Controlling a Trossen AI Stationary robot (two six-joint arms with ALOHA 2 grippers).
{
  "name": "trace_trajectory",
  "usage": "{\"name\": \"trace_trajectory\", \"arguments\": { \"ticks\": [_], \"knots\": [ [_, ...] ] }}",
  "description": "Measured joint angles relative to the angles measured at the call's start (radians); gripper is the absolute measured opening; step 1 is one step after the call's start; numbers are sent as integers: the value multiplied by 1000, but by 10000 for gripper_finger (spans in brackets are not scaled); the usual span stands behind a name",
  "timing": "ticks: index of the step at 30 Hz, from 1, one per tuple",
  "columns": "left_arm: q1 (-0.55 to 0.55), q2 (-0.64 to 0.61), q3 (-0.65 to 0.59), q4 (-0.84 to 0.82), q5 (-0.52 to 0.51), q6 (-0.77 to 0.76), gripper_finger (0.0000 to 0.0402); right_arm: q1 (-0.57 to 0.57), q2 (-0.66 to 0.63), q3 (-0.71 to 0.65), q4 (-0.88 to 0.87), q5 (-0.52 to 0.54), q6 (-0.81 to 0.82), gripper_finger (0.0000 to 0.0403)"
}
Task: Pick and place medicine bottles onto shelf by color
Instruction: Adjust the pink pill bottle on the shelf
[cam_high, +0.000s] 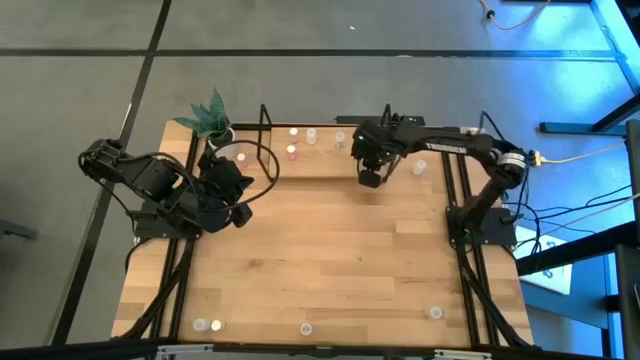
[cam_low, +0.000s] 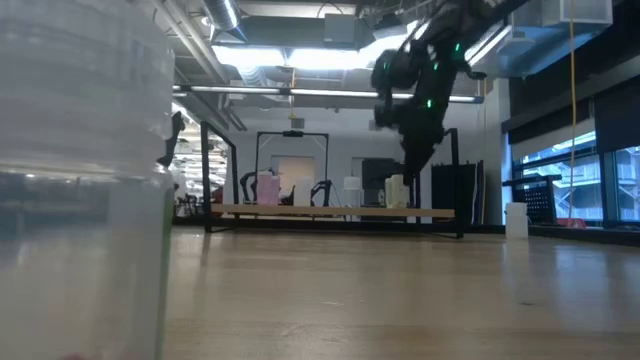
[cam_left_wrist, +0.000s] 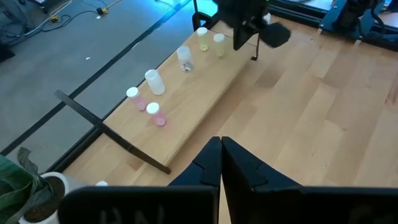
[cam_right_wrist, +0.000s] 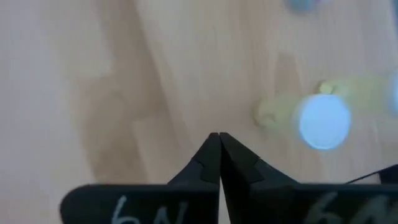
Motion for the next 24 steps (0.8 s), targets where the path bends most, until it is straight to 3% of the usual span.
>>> {"name": "trace_trajectory", "arguments": {
  "ticks": [3,9,17,24],
  "knots": [
    [0,0,0,0,17,0,3,55,-71,24,-46,16,52,4],
    [-13,0,0,-1,55,1,11,262,-188,114,-82,215,79,3],
    [-65,0,0,-21,66,-1,1,440,-204,299,-180,209,187,2],
    [-124,0,0,-23,212,-7,11,555,-204,353,-184,112,199,2]
  ]
}}
